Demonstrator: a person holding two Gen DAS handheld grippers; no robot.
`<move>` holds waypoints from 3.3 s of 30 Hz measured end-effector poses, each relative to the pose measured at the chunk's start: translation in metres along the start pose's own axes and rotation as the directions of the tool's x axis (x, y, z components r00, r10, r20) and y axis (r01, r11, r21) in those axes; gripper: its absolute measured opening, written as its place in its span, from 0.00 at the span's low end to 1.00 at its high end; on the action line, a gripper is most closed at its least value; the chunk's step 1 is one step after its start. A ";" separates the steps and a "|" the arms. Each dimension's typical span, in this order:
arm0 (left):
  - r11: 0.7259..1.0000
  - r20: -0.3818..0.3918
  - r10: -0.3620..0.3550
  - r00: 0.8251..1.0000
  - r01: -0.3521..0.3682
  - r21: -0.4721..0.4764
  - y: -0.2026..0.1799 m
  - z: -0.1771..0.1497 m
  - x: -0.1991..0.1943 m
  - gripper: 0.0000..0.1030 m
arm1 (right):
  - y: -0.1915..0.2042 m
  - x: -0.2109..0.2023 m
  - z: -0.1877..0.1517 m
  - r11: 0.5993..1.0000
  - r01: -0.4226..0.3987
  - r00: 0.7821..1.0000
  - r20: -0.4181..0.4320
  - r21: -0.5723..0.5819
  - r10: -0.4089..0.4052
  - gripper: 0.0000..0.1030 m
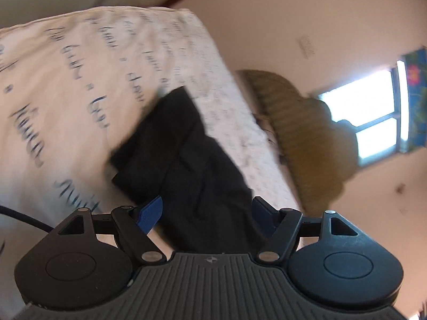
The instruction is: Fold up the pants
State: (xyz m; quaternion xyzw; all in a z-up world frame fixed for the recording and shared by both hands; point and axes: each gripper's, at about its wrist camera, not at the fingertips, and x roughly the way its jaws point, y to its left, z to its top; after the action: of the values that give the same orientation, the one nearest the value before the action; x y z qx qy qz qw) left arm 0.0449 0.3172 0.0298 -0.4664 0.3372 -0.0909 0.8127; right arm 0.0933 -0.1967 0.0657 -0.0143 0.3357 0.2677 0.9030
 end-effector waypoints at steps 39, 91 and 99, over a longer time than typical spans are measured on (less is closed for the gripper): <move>0.709 0.134 0.107 0.985 -0.170 0.685 -0.110 -0.090 0.000 0.64 | -0.040 -0.096 -0.078 0.862 -0.086 0.928 0.355 0.500 -0.114 0.57; -0.172 -0.316 0.029 0.948 0.317 0.933 -0.238 -0.392 0.255 0.23 | -0.175 -0.125 -0.078 0.584 -0.086 0.956 0.233 0.807 -0.181 0.80; -0.003 -0.326 0.031 0.945 0.326 0.945 -0.237 -0.368 0.263 0.54 | -0.200 -0.183 -0.154 0.203 0.280 0.806 -0.115 0.938 -0.581 0.56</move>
State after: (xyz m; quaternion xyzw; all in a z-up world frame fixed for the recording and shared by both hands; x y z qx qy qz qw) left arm 0.0507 -0.1905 -0.0223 0.2210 0.2244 -0.4451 0.8383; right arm -0.0157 -0.4868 0.0286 0.4403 0.2837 -0.2378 0.8180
